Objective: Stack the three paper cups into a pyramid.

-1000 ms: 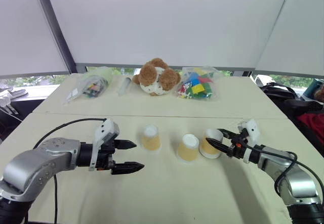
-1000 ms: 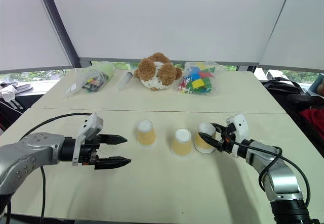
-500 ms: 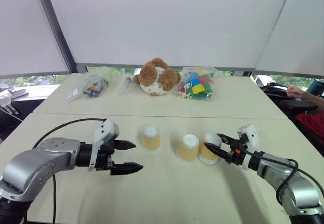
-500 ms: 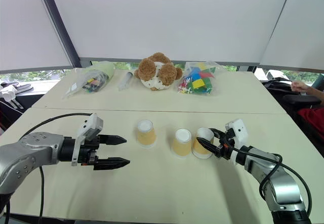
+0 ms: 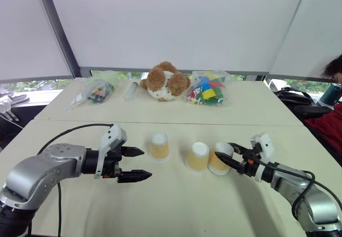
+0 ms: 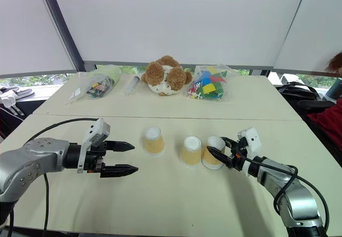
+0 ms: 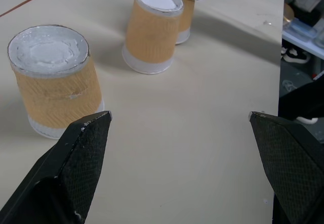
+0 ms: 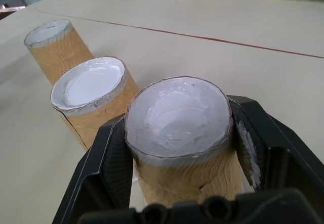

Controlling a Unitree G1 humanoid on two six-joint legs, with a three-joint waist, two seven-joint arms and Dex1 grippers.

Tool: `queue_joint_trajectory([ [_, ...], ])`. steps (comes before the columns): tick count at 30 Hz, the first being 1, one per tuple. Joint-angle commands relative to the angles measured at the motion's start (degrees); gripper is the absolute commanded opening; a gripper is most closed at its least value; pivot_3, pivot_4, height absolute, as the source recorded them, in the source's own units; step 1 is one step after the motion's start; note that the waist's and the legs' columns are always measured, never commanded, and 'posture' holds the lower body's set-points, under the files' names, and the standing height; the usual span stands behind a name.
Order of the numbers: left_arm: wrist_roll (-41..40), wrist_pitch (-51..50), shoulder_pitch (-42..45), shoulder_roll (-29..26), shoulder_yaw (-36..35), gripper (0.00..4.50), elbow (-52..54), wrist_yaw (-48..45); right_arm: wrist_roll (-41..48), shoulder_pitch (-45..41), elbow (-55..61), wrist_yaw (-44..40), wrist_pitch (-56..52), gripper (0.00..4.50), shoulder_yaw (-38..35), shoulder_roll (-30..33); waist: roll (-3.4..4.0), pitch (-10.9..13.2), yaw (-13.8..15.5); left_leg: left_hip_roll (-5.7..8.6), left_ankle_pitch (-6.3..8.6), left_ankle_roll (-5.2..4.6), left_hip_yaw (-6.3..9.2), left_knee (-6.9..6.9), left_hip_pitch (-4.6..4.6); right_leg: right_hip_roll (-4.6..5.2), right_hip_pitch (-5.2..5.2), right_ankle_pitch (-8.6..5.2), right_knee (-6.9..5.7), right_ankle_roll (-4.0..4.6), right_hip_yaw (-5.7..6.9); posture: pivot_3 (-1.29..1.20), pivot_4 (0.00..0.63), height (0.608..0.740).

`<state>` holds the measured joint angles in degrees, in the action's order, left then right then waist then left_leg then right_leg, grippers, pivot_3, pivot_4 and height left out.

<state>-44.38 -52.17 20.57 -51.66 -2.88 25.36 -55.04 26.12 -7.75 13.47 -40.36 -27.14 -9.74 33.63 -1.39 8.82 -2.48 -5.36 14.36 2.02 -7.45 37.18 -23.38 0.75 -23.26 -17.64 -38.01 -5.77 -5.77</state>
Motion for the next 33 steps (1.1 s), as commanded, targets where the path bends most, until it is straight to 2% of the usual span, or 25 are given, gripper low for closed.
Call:
queue_joint_trajectory([
  [1, 0.0, 0.6, 0.8, 0.0, -0.4, 4.5, 0.3, -0.3, -1.0, -0.4, 0.7, 0.3, 0.7, 2.93, 0.6, 0.2, -0.02, 0.0, 0.0, 0.0, 0.0, 0.0, 0.0, 0.0, 0.0, 0.0, 0.0, 0.0, 0.0, 0.0, 0.0, 0.0, 0.15, 0.74],
  [2, 0.0, 0.6, 0.8, 0.0, -0.4, 4.5, 0.3, -0.3, -1.1, -0.5, 0.6, 0.3, 0.9, 3.46, 0.6, 0.3, -0.03, 0.0, 0.0, 0.0, 0.0, 0.0, 0.0, 0.0, 0.0, 0.0, 0.0, 0.0, 0.0, 0.0, 0.0, 0.0, 0.15, 0.74],
  [4, -0.1, 0.6, 0.5, -0.1, -0.7, 4.5, 0.3, -0.2, -0.8, -0.5, 0.6, -0.3, 0.6, 4.22, 0.5, 0.7, -0.02, 0.0, 0.0, 0.0, 0.0, 0.0, 0.0, 0.0, 0.0, 0.0, 0.0, 0.0, 0.0, 0.0, 0.0, 0.0, 0.15, 0.74],
  [5, -0.2, 0.6, 0.4, -0.1, -0.8, 4.5, 0.3, -0.3, -0.8, -0.4, 0.8, -0.5, 0.5, 4.44, 0.4, 0.9, -0.02, 0.0, 0.0, 0.0, 0.0, 0.0, 0.0, 0.0, 0.0, 0.0, 0.0, 0.0, 0.0, 0.0, 0.0, 0.0, 0.15, 0.74],
  [13, 2.1, 2.8, -1.7, 0.0, -0.7, 4.5, -2.5, -0.7, 4.6, -0.6, 7.9, -1.9, -5.5, 4.44, -2.4, 4.4, -0.01, 0.0, 0.1, 0.0, 0.0, 0.0, 0.0, -0.02, 0.0, 0.0, -0.02, 0.0, 0.0, 0.0, 0.0, 0.0, 0.15, 0.74],
  [20, 5.8, 8.6, -1.2, 4.4, -1.8, 4.5, -9.5, 0.8, 8.6, -2.7, 12.3, -2.9, -10.9, 4.44, -8.6, 12.2, -0.04, 0.0, 0.3, 0.01, 0.01, -0.02, 0.0, 0.02, -0.02, 0.02, 0.0, 0.0, 0.02, 0.01, 0.0, 0.0, 0.15, 0.74],
  [25, 13.0, 18.4, 1.5, 7.8, -0.9, 4.5, -15.7, 2.6, 10.1, -3.3, 11.7, -4.9, -13.4, 4.44, -11.0, 17.0, -0.1, 0.0, 0.5, 0.01, 0.02, -0.04, 0.02, 0.02, -0.02, 0.01, 0.0, -0.01, 0.03, 0.01, 0.01, 0.0, 0.15, 0.74],
  [29, 18.3, 24.7, 4.9, 11.9, 1.8, 4.5, -19.4, 4.9, 16.3, -5.0, 14.6, -6.7, -18.4, 4.44, -12.5, 19.5, -0.1, 0.0, 0.6, 0.01, 0.03, -0.06, 0.0, 0.03, -0.03, 0.02, 0.02, 0.0, 0.04, 0.0, 0.0, 0.0, 0.15, 0.74],
  [33, 20.3, 27.5, 8.7, 14.8, 5.3, 4.5, -23.7, 1.1, 18.6, -5.3, 15.5, -9.3, -21.0, 4.44, -11.9, 23.0, -0.1, 0.0, 0.8, 0.01, 0.04, -0.08, 0.01, 0.04, -0.04, 0.02, 0.02, 0.0, 0.04, 0.0, 0.01, 0.0, 0.15, 0.74],
])
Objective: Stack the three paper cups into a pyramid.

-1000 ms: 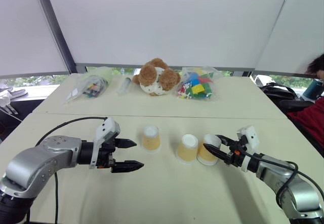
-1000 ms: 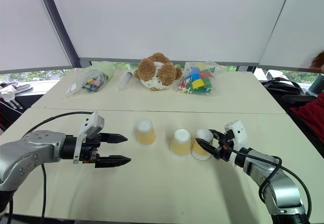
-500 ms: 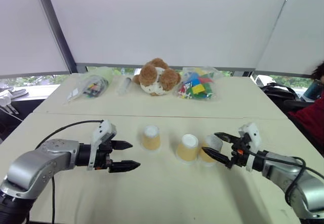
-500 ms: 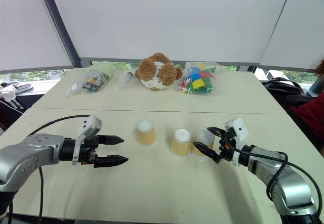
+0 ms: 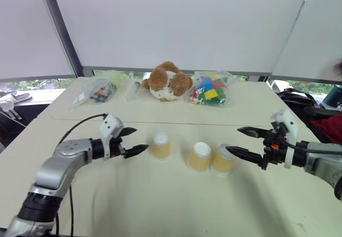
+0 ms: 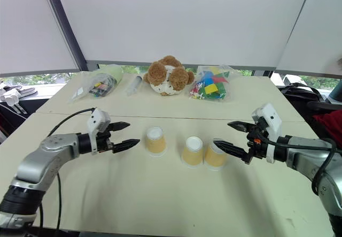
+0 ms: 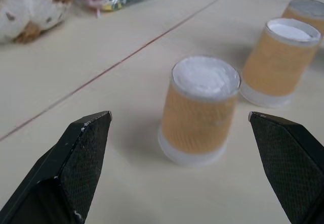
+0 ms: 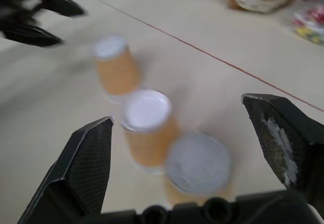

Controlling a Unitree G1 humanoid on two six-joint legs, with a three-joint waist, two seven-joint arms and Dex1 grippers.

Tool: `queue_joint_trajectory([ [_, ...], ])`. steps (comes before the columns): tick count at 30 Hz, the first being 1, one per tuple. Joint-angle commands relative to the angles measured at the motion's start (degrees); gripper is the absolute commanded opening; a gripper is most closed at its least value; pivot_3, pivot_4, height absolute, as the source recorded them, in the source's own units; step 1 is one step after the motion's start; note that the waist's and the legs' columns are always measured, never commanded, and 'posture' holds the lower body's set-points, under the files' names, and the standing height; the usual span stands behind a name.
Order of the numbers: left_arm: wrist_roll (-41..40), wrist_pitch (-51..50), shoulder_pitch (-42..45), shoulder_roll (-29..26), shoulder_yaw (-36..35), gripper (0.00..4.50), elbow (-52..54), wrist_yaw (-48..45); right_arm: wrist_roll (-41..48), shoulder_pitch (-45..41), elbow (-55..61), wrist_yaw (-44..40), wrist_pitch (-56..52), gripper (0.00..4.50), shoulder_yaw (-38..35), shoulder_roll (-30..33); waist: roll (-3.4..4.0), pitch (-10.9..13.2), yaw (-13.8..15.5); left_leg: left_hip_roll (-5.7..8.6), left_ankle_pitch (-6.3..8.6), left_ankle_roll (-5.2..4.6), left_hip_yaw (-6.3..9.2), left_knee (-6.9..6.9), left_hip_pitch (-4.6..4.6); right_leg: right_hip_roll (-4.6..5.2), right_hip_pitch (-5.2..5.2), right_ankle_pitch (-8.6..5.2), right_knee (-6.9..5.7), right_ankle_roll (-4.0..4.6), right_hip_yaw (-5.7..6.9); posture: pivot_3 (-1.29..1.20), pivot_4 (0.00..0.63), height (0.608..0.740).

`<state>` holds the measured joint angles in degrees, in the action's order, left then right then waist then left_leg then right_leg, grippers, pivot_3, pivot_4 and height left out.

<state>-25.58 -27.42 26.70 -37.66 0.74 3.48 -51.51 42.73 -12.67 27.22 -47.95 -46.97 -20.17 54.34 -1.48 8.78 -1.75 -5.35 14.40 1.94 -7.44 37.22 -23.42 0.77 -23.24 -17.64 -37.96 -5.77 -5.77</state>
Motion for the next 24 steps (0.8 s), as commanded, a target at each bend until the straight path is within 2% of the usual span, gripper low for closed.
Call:
queue_joint_trajectory([
  [1, 2.3, 3.8, 3.5, 1.3, 2.6, 4.5, -3.2, -3.2, 2.2, -0.2, 2.0, -1.9, -1.6, 4.44, -1.3, 2.9, 0.0, 0.0, 0.3, 0.0, 0.0, 0.0, 0.0, 0.0, 0.0, 0.0, -0.01, 0.0, 0.01, 0.0, 0.0, 0.0, 0.15, 0.74],
  [9, 9.2, 15.6, 10.0, 6.6, 7.5, 4.5, -14.9, -7.4, 3.4, 5.5, 6.9, -0.3, -4.9, 4.44, -2.0, 3.5, -0.01, 0.0, 1.1, 0.0, 0.01, -0.02, 0.01, 0.03, -0.03, 0.0, -0.02, 0.0, 0.01, 0.0, -0.01, 0.0, 0.15, 0.74],
  [17, 12.4, 23.4, 15.9, 12.1, 8.2, 4.5, -26.6, -10.1, 4.4, 7.8, 8.9, 0.2, -5.8, 4.44, -3.6, 3.8, -0.01, 0.0, 1.0, 0.01, 0.02, -0.04, 0.04, 0.09, -0.06, -0.01, -0.01, 0.0, 0.0, -0.01, 0.0, 0.0, 0.15, 0.74],
  [20, 13.1, 25.9, 17.6, 13.8, 8.3, 3.67, -30.7, -11.1, 4.4, 8.0, 9.3, 0.7, -5.7, 4.5, -3.5, 3.5, -0.01, 0.0, 0.9, 0.01, 0.02, -0.05, 0.04, 0.08, -0.06, -0.02, -0.01, 0.01, 0.0, -0.01, 0.0, 0.0, 0.15, 0.74],
  [23, 13.7, 27.8, 18.7, 14.6, 8.2, 2.18, -33.6, -11.7, 4.4, 8.3, 9.5, 1.1, -5.7, 4.5, -3.7, 3.5, -0.01, 0.0, 0.9, 0.01, 0.02, -0.05, 0.05, 0.08, -0.06, -0.02, -0.02, 0.01, 0.0, -0.01, 0.0, 0.0, 0.15, 0.74],
  [24, 13.8, 28.2, 19.1, 14.8, 8.2, 1.98, -34.2, -11.8, 4.4, 8.6, 9.5, 1.1, -5.6, 4.5, -4.0, 3.6, -0.01, 0.0, 1.0, 0.01, 0.02, -0.05, 0.05, 0.08, -0.06, -0.02, -0.02, 0.01, 0.0, -0.01, 0.0, 0.0, 0.15, 0.74],
])
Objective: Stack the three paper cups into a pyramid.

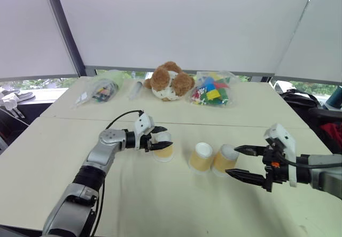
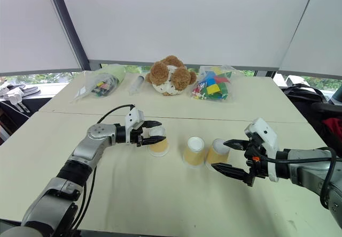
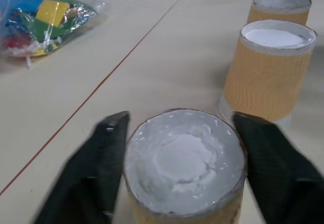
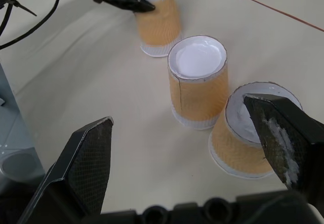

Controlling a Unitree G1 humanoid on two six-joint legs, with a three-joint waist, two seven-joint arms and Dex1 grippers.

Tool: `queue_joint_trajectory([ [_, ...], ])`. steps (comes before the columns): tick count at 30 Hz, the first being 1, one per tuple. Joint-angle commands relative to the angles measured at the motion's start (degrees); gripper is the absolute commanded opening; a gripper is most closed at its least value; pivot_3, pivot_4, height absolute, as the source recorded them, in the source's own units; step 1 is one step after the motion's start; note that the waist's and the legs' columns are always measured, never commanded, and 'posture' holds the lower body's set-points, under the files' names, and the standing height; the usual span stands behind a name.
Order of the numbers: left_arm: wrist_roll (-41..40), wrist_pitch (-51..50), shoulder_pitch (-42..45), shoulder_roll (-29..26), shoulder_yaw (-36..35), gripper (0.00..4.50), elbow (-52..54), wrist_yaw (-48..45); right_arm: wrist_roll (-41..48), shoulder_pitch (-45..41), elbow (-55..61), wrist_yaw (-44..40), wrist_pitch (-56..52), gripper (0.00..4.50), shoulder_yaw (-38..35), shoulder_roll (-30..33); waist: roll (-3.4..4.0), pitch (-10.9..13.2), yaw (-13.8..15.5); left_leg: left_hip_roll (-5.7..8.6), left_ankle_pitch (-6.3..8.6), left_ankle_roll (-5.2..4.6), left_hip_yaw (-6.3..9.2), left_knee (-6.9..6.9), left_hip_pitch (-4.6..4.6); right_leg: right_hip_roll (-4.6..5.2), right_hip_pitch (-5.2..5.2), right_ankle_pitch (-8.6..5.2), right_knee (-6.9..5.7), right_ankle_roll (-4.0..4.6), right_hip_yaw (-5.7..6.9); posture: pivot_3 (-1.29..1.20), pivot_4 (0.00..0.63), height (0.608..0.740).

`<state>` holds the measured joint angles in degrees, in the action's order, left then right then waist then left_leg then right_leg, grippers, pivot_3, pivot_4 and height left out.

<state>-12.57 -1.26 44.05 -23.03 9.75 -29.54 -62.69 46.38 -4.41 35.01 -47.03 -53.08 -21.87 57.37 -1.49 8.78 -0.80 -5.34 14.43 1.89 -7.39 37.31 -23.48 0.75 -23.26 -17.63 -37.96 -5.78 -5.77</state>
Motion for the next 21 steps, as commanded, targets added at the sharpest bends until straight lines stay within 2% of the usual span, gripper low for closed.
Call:
queue_joint_trajectory([
  [1, 0.9, 2.4, 1.9, 0.3, -0.9, 1.96, -1.7, -0.8, 0.7, 0.5, 1.7, 0.2, 0.5, 4.5, -2.5, 0.6, 0.0, 0.0, 0.0, 0.0, 0.0, 0.0, 0.0, 0.0, 0.0, 0.0, 0.0, 0.0, 0.0, 0.0, 0.0, 0.0, 0.15, 0.74],
  [8, 1.4, 0.8, 11.1, -1.9, -2.5, 1.96, -6.6, -2.0, 0.0, 2.9, 1.1, 0.2, 0.5, 4.5, -5.8, 1.1, -0.1, 0.1, 0.1, 0.0, 0.0, 0.0, 0.04, 0.04, -0.05, -0.02, -0.01, 0.0, 0.0, 0.0, 0.02, 0.0, 0.15, 0.74],
  [11, -0.7, -2.8, 20.0, -1.7, -1.5, 1.96, -8.6, -10.5, -1.0, 4.9, 0.3, -0.4, 0.7, 4.5, -8.8, 1.7, -0.15, 0.1, 0.3, 0.02, 0.0, -0.01, 0.05, 0.04, -0.12, -0.02, -0.04, 0.0, 0.02, -0.01, 0.04, 0.0, 0.15, 0.74],
  [16, -1.4, -2.9, 31.4, 5.6, -2.8, 1.96, -19.0, -13.8, -2.0, 6.8, -0.9, -0.3, 1.2, 4.5, -11.3, 1.4, -0.16, 0.1, 0.2, 0.19, 0.06, -0.1, 0.18, 0.14, -0.24, 0.03, -0.02, -0.02, 0.06, -0.04, 0.05, 0.0, 0.15, 0.74],
  [21, 1.6, 2.5, 35.6, 11.4, -2.3, 1.96, -26.7, -14.2, -1.8, 9.1, -0.1, 0.7, 0.7, 4.5, -14.0, 0.5, -0.16, 0.1, -0.4, 0.48, 0.07, -0.14, 0.77, 0.06, -0.25, -0.03, -0.03, -0.03, 0.06, -0.06, -0.02, 0.0, 0.15, 0.74],
])
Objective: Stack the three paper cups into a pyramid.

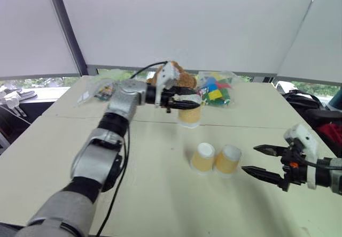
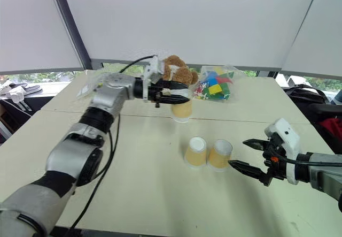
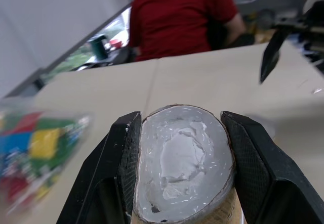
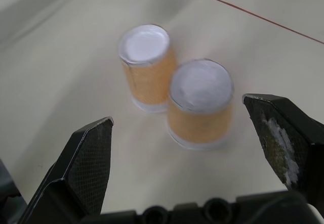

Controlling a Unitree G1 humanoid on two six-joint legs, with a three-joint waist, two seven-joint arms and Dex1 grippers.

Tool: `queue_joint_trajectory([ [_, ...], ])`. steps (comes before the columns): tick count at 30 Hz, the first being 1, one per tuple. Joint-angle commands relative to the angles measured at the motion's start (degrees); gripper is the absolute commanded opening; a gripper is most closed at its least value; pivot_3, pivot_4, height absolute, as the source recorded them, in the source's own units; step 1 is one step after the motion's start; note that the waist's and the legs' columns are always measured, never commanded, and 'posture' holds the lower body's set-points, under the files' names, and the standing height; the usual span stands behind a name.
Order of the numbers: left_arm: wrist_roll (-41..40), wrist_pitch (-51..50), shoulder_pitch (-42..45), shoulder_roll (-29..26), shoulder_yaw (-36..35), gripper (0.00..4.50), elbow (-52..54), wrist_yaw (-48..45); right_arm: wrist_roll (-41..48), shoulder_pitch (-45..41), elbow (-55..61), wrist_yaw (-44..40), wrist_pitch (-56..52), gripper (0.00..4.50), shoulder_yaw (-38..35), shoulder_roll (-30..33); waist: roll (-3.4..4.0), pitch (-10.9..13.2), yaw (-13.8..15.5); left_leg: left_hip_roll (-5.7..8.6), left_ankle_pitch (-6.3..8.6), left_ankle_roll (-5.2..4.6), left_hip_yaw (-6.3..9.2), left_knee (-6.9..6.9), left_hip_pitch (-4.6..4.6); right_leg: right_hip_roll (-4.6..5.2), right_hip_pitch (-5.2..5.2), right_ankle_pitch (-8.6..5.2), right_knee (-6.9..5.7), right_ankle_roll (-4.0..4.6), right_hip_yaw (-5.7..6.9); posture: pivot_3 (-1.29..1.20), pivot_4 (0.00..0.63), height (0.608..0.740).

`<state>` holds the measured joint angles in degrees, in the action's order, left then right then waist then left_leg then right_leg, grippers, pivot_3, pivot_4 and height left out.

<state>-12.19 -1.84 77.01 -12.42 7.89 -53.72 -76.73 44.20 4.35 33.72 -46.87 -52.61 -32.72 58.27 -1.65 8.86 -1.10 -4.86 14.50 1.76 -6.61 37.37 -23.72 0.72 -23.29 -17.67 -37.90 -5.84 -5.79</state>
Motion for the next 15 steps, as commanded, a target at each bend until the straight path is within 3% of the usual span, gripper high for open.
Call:
queue_joint_trajectory([
  [1, 1.6, 4.1, 3.3, 2.2, -0.5, 1.96, -3.9, 0.0, 0.5, 0.9, 1.6, 0.8, 0.1, 4.5, -3.7, -0.7, -0.01, 0.0, -0.1, 0.11, 0.0, 0.0, 0.26, -0.01, -0.01, -0.05, 0.0, 0.0, -0.01, 0.0, -0.02, 0.0, 0.15, 0.74],
  [6, 2.0, 6.5, 6.2, 9.1, -1.3, 1.96, -9.2, -0.2, 1.0, 3.9, 4.2, 2.6, -0.7, 4.5, -5.6, -2.7, 0.0, 0.0, 0.5, 0.29, -0.01, 0.0, 0.88, 0.04, -0.4, -0.14, -0.15, -0.01, -0.03, -0.02, 0.09, 0.0, 0.15, 0.74],
  [15, 2.1, 6.6, 7.7, 14.2, -1.9, 1.96, -10.6, -1.8, 1.6, 5.5, 6.3, 5.6, -1.2, 4.5, -5.2, -4.6, 0.0, 0.0, 0.4, 0.36, 0.01, -0.03, 1.08, 0.4, -0.67, -0.11, -0.15, -0.03, -0.05, -0.05, 0.11, 0.0, 0.15, 0.74],
])
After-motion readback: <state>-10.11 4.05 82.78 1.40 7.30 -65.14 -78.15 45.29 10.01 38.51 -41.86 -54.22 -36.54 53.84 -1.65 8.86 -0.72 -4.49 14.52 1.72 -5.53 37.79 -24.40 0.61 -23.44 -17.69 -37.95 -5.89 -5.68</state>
